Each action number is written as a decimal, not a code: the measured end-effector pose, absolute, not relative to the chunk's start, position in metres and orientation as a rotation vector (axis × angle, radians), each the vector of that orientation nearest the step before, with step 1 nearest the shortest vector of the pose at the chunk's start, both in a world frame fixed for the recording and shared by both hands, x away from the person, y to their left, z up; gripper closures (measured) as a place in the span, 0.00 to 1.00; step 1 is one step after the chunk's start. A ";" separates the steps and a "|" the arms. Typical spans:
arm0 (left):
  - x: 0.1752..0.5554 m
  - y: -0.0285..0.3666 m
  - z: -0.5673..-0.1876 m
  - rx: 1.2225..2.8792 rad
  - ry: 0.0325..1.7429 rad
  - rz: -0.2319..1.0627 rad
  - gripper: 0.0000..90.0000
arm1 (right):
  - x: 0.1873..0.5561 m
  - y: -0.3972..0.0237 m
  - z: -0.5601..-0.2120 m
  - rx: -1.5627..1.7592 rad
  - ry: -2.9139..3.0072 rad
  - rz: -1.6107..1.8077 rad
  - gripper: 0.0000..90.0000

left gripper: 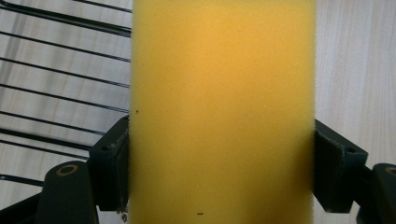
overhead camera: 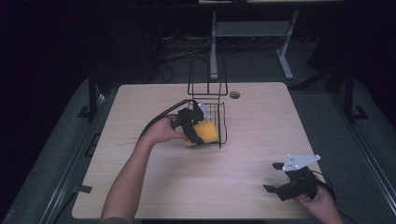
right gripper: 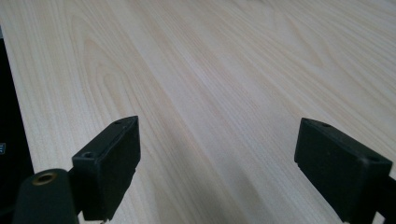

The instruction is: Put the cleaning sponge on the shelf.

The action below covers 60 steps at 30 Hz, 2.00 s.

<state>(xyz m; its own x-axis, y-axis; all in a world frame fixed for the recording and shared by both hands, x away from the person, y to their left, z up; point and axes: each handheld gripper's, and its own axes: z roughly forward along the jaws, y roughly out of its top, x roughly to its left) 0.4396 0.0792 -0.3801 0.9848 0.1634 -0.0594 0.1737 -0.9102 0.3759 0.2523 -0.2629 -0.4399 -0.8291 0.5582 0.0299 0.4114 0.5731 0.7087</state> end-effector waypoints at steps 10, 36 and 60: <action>0.446 0.085 -0.382 2.724 0.256 -0.041 0.24 | 0.253 -0.263 -0.440 0.813 2.609 1.098 0.16; 0.470 0.069 -0.388 2.754 0.240 -0.040 0.24 | 0.254 -0.262 -0.443 0.816 2.628 1.089 0.16; 0.487 0.055 -0.402 2.751 0.223 -0.040 0.24 | 0.255 -0.261 -0.445 0.805 2.640 1.069 0.15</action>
<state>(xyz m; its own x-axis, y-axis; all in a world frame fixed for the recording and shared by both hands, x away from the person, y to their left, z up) 0.4870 0.0555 -0.4016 0.9870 0.1500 -0.0578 0.1607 -0.9155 0.3689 0.2547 -0.2608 -0.4449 -0.8369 0.5464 0.0333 0.4157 0.5948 0.6881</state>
